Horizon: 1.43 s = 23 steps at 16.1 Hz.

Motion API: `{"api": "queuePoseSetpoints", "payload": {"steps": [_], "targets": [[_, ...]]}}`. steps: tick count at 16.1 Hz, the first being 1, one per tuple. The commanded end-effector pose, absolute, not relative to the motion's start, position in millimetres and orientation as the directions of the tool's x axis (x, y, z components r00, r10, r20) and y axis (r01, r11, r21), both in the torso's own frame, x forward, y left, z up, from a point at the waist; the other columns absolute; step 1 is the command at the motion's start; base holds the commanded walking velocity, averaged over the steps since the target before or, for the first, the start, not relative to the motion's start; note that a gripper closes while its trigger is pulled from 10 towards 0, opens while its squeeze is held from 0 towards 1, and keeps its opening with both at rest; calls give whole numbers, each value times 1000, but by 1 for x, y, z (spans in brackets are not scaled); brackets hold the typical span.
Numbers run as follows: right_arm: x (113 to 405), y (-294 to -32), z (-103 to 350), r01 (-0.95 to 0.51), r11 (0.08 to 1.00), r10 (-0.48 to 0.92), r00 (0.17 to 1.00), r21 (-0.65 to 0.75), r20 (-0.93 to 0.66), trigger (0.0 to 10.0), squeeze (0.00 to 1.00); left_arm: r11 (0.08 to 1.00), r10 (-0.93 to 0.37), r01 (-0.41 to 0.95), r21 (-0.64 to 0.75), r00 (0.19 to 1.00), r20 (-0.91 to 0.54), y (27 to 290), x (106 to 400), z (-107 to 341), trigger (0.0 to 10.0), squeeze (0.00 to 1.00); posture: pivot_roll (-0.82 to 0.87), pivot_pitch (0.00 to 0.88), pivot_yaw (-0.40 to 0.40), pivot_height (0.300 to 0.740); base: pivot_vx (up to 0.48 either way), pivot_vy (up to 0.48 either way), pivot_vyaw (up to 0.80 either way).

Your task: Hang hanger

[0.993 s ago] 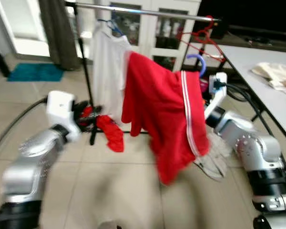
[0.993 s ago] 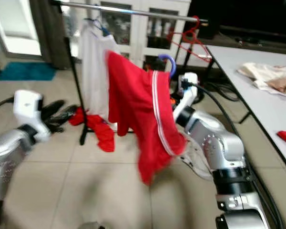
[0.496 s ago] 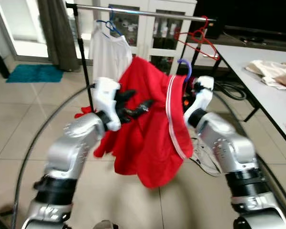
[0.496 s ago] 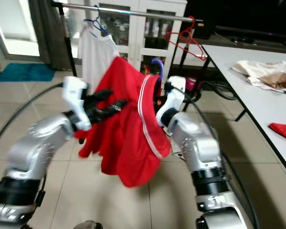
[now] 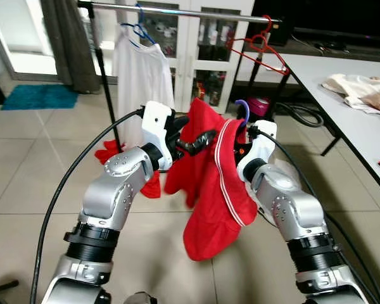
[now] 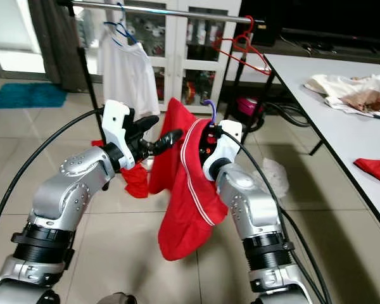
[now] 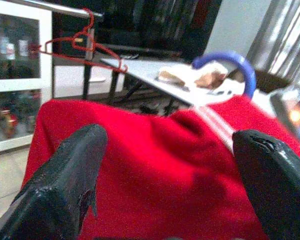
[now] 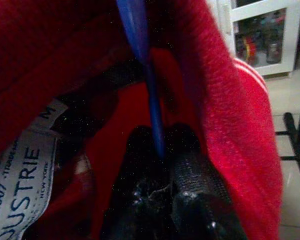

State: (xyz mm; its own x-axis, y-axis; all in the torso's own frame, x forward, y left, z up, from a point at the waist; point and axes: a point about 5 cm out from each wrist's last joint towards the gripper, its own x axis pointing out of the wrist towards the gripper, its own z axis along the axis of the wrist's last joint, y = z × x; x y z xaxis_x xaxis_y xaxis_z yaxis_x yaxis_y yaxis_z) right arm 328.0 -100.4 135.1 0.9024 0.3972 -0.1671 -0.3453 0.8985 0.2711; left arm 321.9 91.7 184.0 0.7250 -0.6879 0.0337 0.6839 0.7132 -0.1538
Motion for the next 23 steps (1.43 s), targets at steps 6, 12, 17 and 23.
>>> {"api": "queuePoseSetpoints", "payload": {"steps": [6,12,17,23], "targets": [[336,-92,158,-343,939,344,935,29,-87,10000,0,621,-755,728,-291,655,28,75,323,184,10000,0,-22,0,-52,740,0,0,0],[338,-87,163,-345,933,340,938,-97,-69,10000,0,595,-794,765,-245,607,-34,61,327,181,0,0,-26,0,-49,740,0,0,0],[336,-88,159,-334,937,326,942,-107,-79,10000,0,667,-745,738,-105,662,-79,65,332,183,0,0,-27,0,-47,740,0,0,0],[326,-89,151,-331,939,323,942,-94,-97,10000,0,695,-719,714,-87,689,-90,71,326,175,0,0,-38,0,-33,740,0,0,0]]}}
